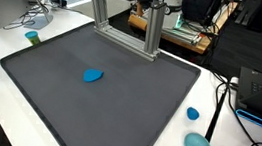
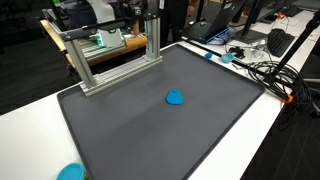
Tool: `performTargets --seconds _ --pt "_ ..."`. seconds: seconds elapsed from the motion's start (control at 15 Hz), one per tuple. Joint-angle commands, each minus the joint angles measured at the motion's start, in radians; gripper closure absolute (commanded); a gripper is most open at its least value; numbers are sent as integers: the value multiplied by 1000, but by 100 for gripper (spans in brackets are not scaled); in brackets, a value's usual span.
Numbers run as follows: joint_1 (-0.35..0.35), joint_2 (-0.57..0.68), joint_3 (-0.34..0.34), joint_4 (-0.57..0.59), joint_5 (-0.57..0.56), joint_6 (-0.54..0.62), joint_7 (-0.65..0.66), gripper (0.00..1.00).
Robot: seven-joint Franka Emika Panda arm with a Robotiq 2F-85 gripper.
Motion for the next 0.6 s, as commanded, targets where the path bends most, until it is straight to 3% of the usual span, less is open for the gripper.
performTargets --seconds 0.0,0.33,0.47,0.53 --pt "14 -56 -53 19 70 -41 -58 0" --pt "-2 -111 -69 50 84 -74 -53 0" --pt "18 -141 -77 54 78 -98 -113 0" --pt "-3 -93 -59 53 63 -60 -63 0"
